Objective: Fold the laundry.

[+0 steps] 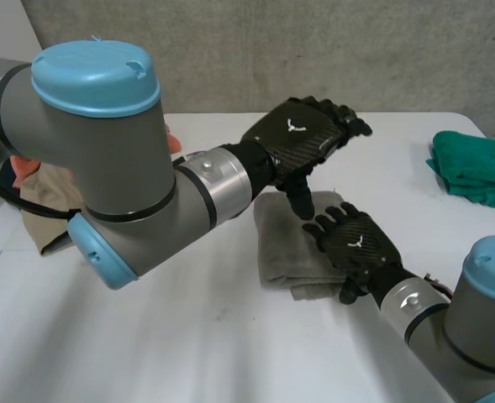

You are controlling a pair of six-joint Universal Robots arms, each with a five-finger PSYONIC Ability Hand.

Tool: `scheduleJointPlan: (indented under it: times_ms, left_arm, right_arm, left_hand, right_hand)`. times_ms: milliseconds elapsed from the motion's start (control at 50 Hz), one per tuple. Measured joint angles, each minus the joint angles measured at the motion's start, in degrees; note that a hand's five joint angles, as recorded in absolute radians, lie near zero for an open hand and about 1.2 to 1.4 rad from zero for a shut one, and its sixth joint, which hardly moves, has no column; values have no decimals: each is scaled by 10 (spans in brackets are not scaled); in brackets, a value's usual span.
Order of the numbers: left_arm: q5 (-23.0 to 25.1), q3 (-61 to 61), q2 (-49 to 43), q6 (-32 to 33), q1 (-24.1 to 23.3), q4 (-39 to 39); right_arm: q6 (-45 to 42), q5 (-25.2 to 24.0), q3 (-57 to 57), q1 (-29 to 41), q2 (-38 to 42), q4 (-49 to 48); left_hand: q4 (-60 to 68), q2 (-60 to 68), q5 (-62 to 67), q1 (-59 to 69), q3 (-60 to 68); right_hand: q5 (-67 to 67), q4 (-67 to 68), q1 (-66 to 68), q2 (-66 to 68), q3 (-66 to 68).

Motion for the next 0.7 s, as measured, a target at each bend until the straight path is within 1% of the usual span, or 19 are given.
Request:
scheduleJointPlan:
  times_ms: [140,360,440,540,700]
  left_arm:
    - [5,-13,0,-3,-2,-4]
    - [0,-15,-1,-3,-1,-3]
    - [0,-15,-1,-3,-1,-2]
    - [0,-14,-1,-4,0,-2]
    - [1,-17,-2,-4,2,-2]
  right_arm:
    - [-14,1,-19,-1,55,-57]
    - [-40,2,-51,-2,92,-72]
    - [-40,-1,-61,-1,99,-77]
    - [-37,-18,-71,-1,102,-93]
    - [-34,-27,-98,-2,125,-94]
  left_hand:
    - [0,0,0,0,0]
    - [0,0,0,0,0]
    - [0,0,0,0,0]
    - [0,0,0,0,0]
    - [0,0,0,0,0]
  right_hand:
    - [0,0,0,0,0]
    - [0,1,0,0,0]
    - [96,117,123,116,116]
    - [251,277,270,278,276]
    - [285,309,302,310,310]
